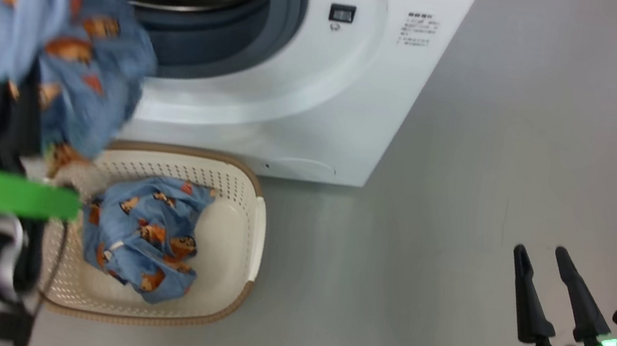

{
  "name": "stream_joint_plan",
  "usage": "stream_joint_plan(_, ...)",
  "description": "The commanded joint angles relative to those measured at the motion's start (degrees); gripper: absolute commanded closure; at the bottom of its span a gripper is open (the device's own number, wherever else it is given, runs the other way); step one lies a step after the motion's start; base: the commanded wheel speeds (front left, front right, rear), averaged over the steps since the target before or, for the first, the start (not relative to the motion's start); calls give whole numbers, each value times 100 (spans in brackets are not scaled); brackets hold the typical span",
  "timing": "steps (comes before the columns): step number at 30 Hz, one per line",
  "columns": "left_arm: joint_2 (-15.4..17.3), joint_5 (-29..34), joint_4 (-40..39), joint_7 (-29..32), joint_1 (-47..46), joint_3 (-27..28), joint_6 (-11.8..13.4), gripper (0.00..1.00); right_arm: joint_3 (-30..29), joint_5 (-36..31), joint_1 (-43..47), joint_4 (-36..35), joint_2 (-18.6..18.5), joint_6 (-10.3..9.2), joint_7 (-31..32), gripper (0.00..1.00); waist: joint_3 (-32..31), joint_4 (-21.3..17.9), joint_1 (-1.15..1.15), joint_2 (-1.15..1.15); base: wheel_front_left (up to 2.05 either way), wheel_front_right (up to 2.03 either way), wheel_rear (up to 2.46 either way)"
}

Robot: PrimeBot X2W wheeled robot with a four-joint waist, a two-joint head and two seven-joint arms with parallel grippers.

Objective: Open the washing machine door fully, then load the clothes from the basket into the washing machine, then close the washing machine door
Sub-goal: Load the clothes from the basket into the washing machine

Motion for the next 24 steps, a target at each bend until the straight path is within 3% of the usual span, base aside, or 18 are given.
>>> stream_joint_plan(1, 222, 75, -8, -36, -416, 241, -9, 100, 152, -30, -132, -146, -23, 9, -69, 0, 327, -190, 0, 0, 0, 0, 0)
stream_joint_plan(18, 1008, 107, 2837, -36, -3263, 70, -9, 100, 433, 28, -656, -149, 373, 9, -69, 0, 975, -949, 0, 0, 0, 0, 0)
stream_joint_plan(24, 1230, 84, 3126, -36, -3902, 41, -9, 100, 585, 50, -772, -136, 450, 9, -69, 0, 1098, -1164, 0, 0, 0, 0, 0)
